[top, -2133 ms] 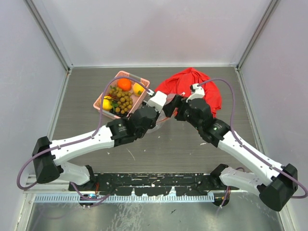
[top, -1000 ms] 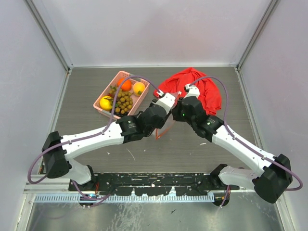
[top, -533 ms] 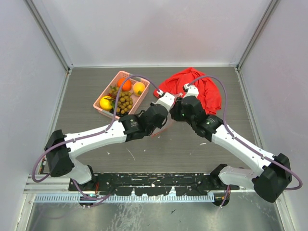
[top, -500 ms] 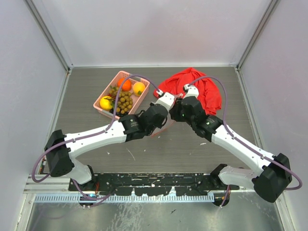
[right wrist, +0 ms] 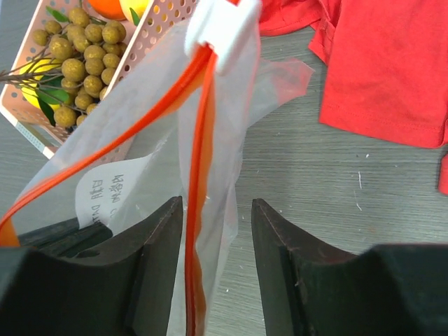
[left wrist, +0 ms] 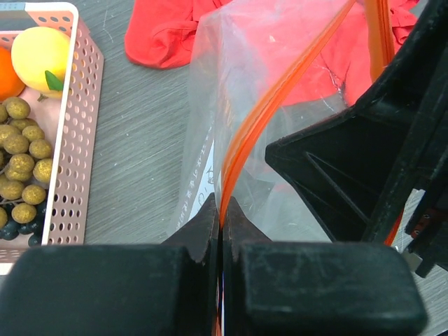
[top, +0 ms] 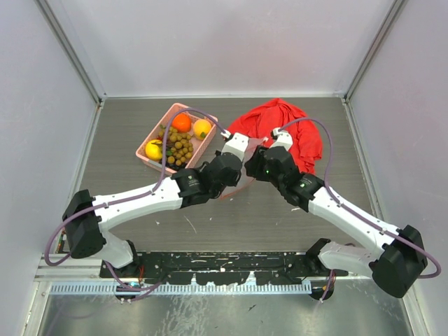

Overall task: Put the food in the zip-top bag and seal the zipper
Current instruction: Open the zipper of the food storage bag.

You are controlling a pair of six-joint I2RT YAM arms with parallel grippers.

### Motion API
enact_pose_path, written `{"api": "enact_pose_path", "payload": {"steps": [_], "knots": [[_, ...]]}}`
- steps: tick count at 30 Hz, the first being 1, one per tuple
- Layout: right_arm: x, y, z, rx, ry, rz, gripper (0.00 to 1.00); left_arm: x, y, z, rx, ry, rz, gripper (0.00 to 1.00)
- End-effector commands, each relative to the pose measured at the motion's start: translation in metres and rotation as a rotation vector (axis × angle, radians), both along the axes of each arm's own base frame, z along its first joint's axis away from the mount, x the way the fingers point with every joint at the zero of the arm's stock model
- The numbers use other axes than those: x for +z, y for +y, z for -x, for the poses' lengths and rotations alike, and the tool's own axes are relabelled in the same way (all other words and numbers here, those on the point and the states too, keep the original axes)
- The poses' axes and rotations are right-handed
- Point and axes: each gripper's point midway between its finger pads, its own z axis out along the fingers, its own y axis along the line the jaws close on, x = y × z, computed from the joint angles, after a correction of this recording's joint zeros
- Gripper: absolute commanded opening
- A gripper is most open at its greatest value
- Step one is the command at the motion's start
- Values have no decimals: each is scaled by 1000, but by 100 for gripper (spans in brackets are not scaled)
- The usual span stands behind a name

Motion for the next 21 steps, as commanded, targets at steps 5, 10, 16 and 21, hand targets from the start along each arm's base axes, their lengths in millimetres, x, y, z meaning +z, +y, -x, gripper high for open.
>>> {"api": "enact_pose_path", "payload": {"steps": [5,10,16,21], "knots": [[-2,-12,-10,-38,-27,111,37,34,17,-11,87,-85,52,0],[-9,-40,-8,-73,-18,282,19,29,39,-14,121,-80,18,0],[-3,-64,-7,-82,-12,459,16,18,60,-18,142,-43,-14,0],[4,-77,-9,-85,-2,556,16,3,68,-18,147,15,1,0]]}}
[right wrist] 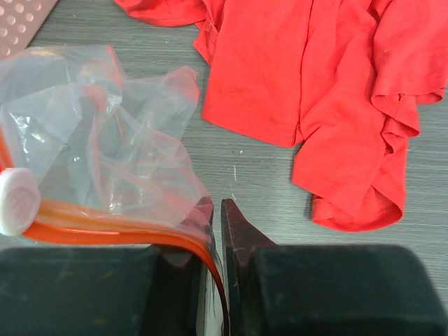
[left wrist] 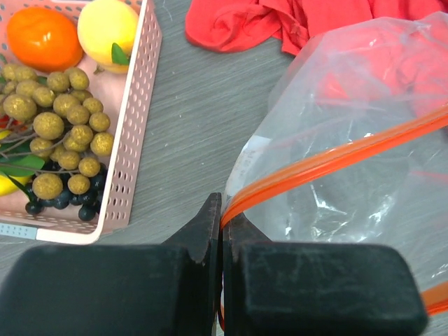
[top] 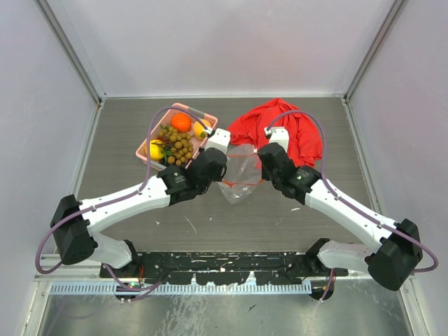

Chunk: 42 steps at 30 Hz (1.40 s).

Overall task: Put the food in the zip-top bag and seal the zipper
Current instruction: Open the zipper of the food storage bag.

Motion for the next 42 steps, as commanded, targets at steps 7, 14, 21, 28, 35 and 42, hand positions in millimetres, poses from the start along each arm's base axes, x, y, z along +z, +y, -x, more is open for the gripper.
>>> {"api": "enact_pose_path", "payload": {"steps": [7,14,21,28,35,42], "knots": [[25,24,-11,137,-9,3,32,-2,-22,14,-63,116,206,0],[34,45,-8,183,-4,-103,48,-7,-13,8,194,202,337,0],[53,61,1,207,-17,-189,62,-5,-13,9,264,232,422,0],[55,87,15,213,-10,-218,74,5,-7,9,294,214,495,0],[57,84,16,135,-72,-192,75,3,-3,12,315,210,541,0],[47,78,8,99,-88,-138,64,-2,3,13,339,210,536,0]]}}
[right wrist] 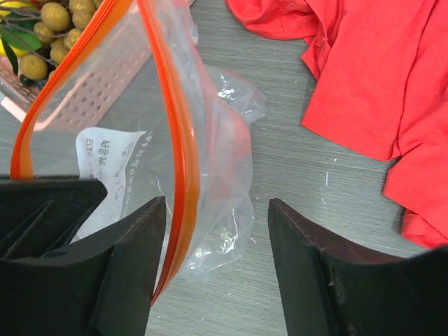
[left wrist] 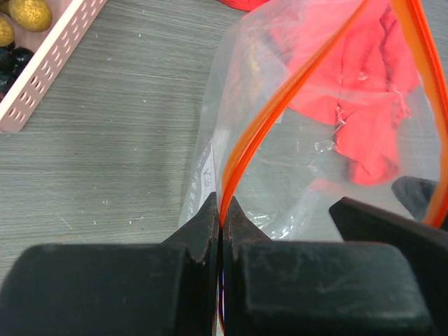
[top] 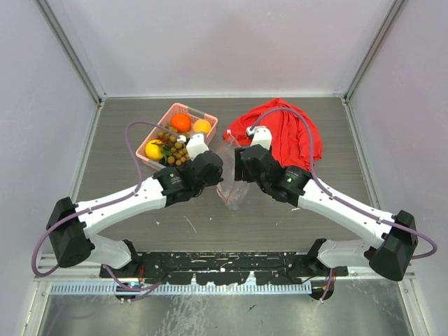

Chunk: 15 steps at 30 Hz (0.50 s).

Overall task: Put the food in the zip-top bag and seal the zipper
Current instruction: Open the zipper of the food storage bag.

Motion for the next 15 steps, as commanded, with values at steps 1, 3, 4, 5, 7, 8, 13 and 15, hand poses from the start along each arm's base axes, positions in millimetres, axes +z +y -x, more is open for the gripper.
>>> {"api": "enact_pose_path", "payload": {"steps": [1,3,4,5,7,8,13,15], "knots": [[10,-4,-15,-70,-62,5,59,19,8,-8,65,-59,57,0],[6,-5,-15,-70,-55,28,48,18,11,-8,72,-61,50,0],[4,-5,-15,-67,-50,38,43,17,12,-8,74,-62,47,0],[1,-5,-14,-64,-44,47,39,17,13,-7,76,-61,47,0],[-3,-7,-14,-62,-36,76,31,17,15,-7,80,-65,48,0],[-3,-10,-15,-68,-36,97,26,17,15,-7,81,-68,44,0],[9,-38,-19,-133,-85,216,2,17,26,-9,103,-86,-6,0],[19,-51,-20,-163,-116,264,1,17,31,-10,110,-91,-28,0]]}}
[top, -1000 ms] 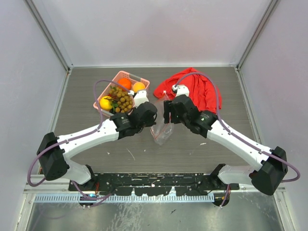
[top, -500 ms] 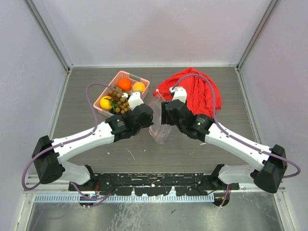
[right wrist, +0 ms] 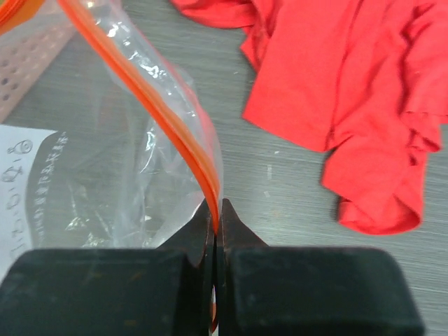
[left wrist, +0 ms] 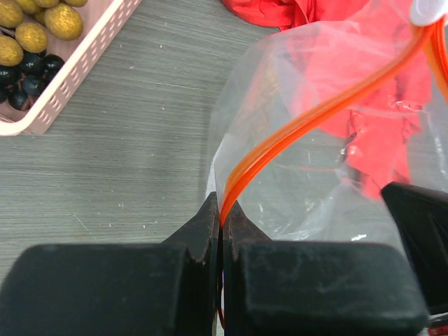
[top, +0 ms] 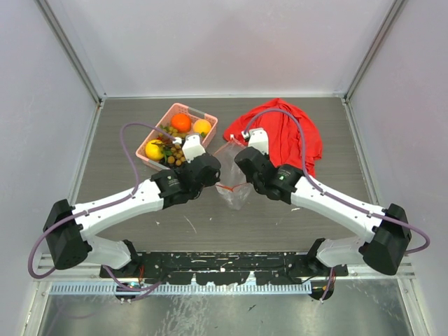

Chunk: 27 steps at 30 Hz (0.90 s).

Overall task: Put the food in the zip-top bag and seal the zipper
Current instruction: Open the zipper of the food storage bag.

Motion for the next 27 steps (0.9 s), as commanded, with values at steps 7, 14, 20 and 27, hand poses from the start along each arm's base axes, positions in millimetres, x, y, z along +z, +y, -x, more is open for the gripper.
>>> {"api": "enact_pose_path", "payload": {"steps": [7,14,20,27], "knots": [[63,-54,-11,-109,-180,194,1,15,4,-9,3,-55,-25,0],[62,-66,-11,-80,-209,294,1,12,-43,-3,-169,-14,77,1],[51,-68,-10,-59,-204,336,1,6,-73,2,-275,5,161,5],[32,-68,-12,-61,-172,380,1,-18,-78,5,-297,96,251,18]]}}
